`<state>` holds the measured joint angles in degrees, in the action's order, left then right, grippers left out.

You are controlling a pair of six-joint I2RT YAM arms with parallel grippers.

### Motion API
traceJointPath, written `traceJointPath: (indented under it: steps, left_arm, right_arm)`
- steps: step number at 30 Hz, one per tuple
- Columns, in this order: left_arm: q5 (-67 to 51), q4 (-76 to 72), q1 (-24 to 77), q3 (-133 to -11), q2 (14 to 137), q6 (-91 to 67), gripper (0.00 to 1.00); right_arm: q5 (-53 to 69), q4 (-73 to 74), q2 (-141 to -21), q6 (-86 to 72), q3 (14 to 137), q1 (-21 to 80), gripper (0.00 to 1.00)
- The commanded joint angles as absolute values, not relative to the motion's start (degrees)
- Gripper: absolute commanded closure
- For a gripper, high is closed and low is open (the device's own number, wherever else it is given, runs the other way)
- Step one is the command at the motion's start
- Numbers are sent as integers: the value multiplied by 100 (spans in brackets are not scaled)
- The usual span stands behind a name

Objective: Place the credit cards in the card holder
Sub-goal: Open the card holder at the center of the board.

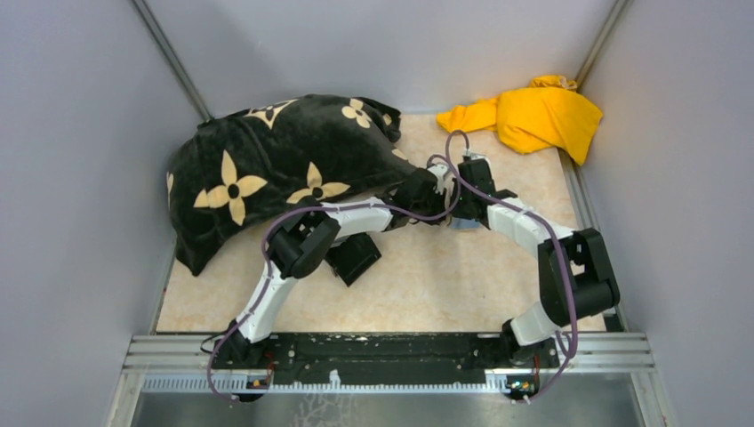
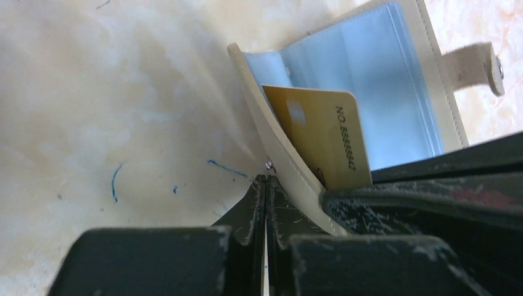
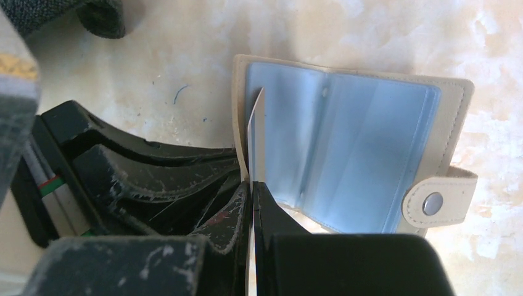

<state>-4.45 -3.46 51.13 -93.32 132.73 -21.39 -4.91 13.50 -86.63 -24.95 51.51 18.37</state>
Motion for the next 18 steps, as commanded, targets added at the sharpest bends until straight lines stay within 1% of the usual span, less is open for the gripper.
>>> traceJointPath:
  steps: [1,8,18]
  left_arm:
    - [-312,895,5326,-8633,13466,-2184,100]
    - [397,1348,5293,-8549,12983,-2362,100]
    - [1316,1538,5190,-8370,12208,-2809,100]
  right_arm:
    - [-449,1381,-8822,-2415,5289,2004,100]
    - [-366,1354,-8911,-2425,5227,2004,100]
    - [-311,1512,-8963,-2345,5300,2000,100]
